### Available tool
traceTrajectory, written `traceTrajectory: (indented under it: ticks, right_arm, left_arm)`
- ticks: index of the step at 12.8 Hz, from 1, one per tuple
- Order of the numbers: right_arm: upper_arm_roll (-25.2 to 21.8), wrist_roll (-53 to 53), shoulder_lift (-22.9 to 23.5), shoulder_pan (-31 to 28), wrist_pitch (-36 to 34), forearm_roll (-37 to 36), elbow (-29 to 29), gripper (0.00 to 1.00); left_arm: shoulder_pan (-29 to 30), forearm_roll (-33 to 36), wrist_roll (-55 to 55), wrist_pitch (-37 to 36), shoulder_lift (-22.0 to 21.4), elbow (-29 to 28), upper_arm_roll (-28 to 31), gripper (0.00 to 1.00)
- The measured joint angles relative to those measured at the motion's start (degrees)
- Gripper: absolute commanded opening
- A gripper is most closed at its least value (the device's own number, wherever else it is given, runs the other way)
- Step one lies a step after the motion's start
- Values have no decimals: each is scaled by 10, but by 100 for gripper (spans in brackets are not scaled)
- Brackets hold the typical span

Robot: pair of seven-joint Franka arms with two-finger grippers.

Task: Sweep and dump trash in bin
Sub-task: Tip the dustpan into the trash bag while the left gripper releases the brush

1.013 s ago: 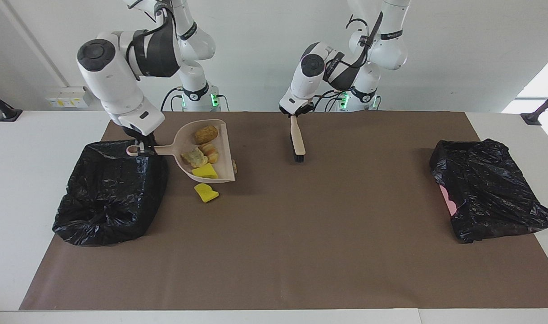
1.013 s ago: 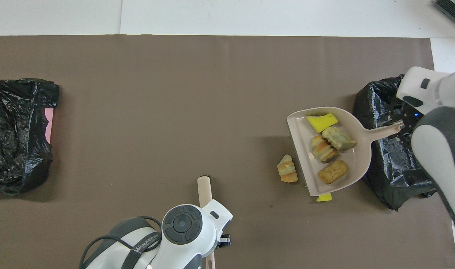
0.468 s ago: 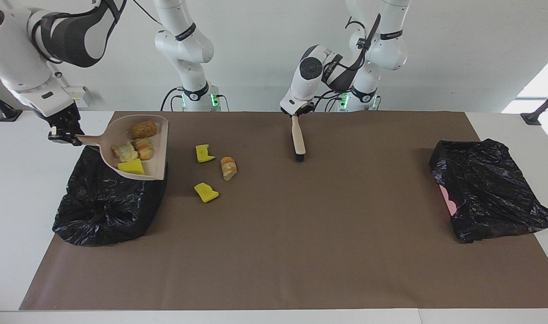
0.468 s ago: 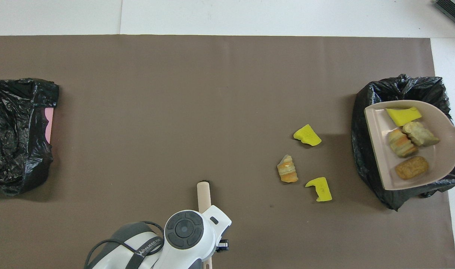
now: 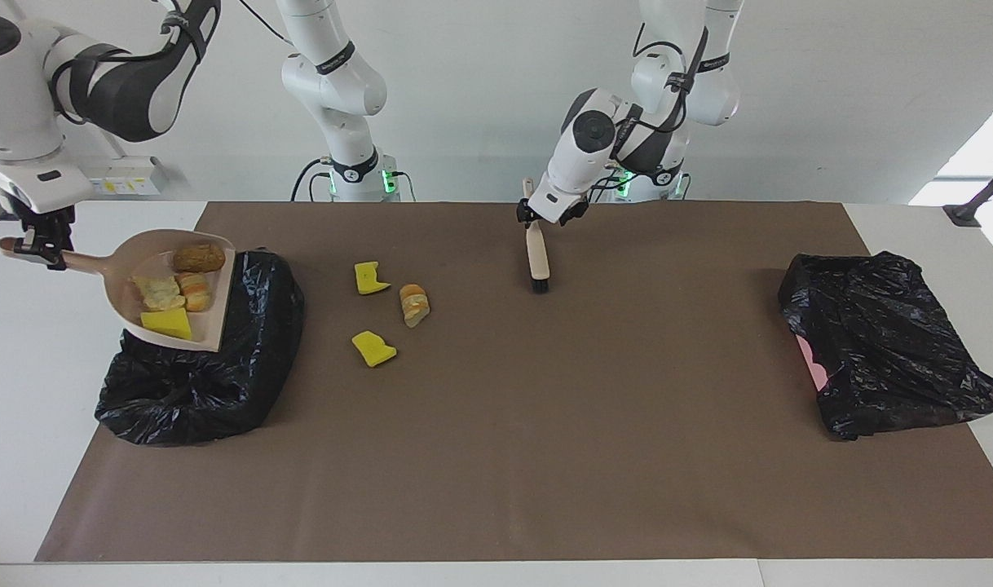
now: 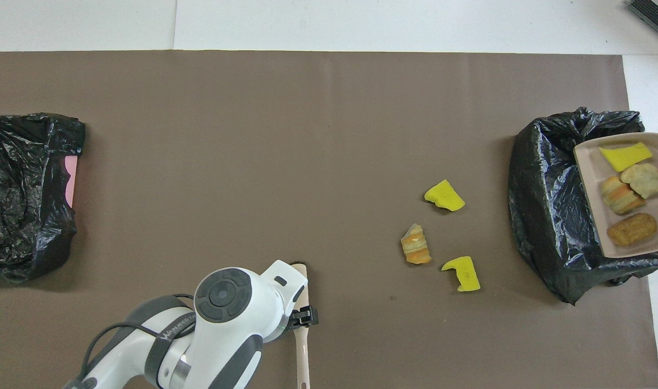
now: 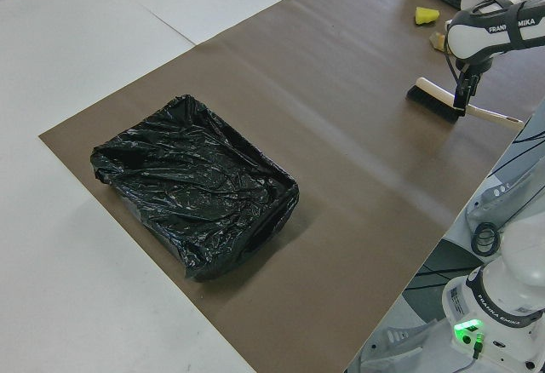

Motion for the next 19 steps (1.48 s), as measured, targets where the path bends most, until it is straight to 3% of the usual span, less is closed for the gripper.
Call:
traceTrajectory:
  ticks: [4,9,14,19]
  right_arm:
    - [4,21,-18,34,33,-112,-51,0]
    - [6,66,-51,77,37,-193,-94,0]
    - [2,66,-56,60,61,-217,-103,0]
    - [1,26,-57,-3,117,-236,-98,0]
  left_arm:
    - [118,65,7,-2,-1,57,4,100]
    - [266,92,139,-39,-9,80,6,100]
    - [373,118,271,-62,-10,106,6,100]
    - [426,157,350,-167,-11,215,6,100]
